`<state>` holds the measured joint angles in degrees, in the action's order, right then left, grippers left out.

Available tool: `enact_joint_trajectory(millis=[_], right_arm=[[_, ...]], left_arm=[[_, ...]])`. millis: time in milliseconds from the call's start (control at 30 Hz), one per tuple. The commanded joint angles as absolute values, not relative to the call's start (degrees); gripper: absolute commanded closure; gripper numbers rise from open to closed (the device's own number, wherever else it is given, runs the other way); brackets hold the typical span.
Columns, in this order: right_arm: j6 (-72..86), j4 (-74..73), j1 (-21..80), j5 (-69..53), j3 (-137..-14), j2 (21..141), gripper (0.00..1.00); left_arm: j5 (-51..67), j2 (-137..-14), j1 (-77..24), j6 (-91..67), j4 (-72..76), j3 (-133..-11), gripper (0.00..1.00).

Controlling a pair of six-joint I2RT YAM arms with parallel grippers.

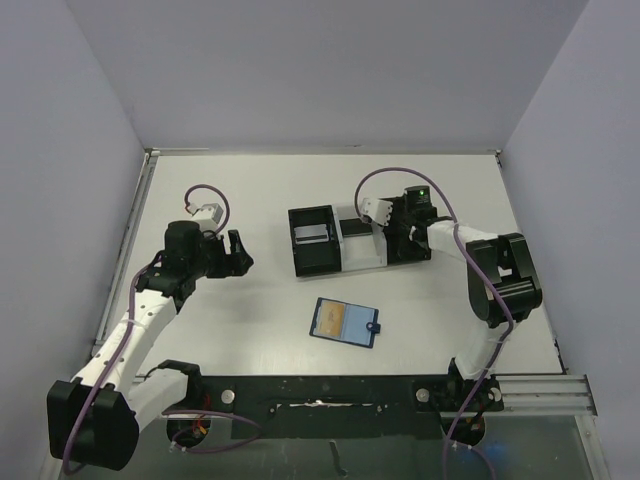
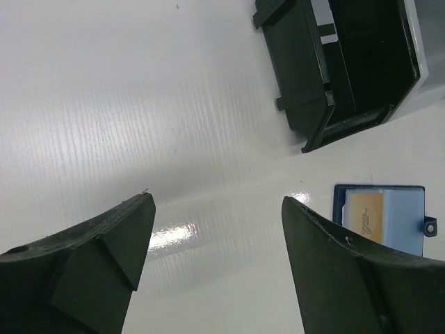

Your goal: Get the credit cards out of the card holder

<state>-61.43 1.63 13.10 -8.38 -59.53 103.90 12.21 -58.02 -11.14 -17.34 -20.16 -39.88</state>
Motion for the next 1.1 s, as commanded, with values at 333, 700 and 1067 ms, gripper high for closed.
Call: enact_joint_trajectory(millis=[333, 700, 1067], right_arm=[[-60.65, -0.66, 12.29, -11.77, -63.49, 104.57, 0.7], [-58.87, -4.43, 11.51, -14.28, -65.19, 104.35, 0.54], [-55.54, -4.61, 10.29, -15.76, -65.26, 101.09, 0.41]], left_arm=[[12.98, -57.82, -10.81, -16.26, -17.88, -41.38, 0.27], [13.5, -58.07, -10.79, -16.17, -17.87, -41.33, 0.27], [14.84, -58.85, -10.81, -15.91, -17.96, -41.43, 0.27]])
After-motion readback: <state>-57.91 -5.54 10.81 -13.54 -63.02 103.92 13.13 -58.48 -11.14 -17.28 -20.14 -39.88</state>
